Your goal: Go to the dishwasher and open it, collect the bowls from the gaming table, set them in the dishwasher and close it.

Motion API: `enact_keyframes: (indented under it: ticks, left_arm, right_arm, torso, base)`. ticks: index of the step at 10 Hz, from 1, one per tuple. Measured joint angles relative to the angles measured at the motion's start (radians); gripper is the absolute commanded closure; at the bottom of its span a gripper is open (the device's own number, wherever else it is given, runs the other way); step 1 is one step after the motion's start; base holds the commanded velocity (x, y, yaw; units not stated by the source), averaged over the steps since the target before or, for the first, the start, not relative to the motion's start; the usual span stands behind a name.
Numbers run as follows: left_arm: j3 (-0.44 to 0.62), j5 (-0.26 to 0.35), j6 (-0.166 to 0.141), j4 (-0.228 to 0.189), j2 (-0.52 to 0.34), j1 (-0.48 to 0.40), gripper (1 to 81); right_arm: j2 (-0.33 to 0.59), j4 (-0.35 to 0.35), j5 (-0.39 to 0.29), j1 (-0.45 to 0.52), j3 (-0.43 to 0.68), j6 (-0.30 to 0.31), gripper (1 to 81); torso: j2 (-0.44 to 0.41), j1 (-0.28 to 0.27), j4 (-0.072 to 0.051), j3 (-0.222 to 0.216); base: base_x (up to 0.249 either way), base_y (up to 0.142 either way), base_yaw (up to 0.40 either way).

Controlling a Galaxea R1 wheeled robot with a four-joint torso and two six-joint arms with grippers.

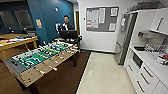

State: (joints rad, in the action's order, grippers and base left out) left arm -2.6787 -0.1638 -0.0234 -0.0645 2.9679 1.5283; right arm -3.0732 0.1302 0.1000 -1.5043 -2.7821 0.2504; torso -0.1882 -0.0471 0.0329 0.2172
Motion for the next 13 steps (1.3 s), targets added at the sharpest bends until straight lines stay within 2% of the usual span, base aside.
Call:
enact_keyframes:
  ticks: [5, 13]
  left_arm:
    - [0.0, 0.002, 0.0, 0.0, -0.004, 0.002, 1.0]
    - [0.0, 0.022, 0.0, 0.0, 0.008, 0.002, 1.0]
  right_arm:
    - [0.001, 0.063, -0.004, 0.0, 0.009, 0.0, 1.0]
    - [-0.002, 0.065, -0.006, -0.02, 0.009, 0.0, 1.0]
  torso:
    - [0.0, 0.0, 0.0, 0.0]
    - [0.0, 0.0, 0.0, 0.0]
  base:
    - [0.0, 0.0, 0.356]
    - [0.0, 0.0, 0.356]
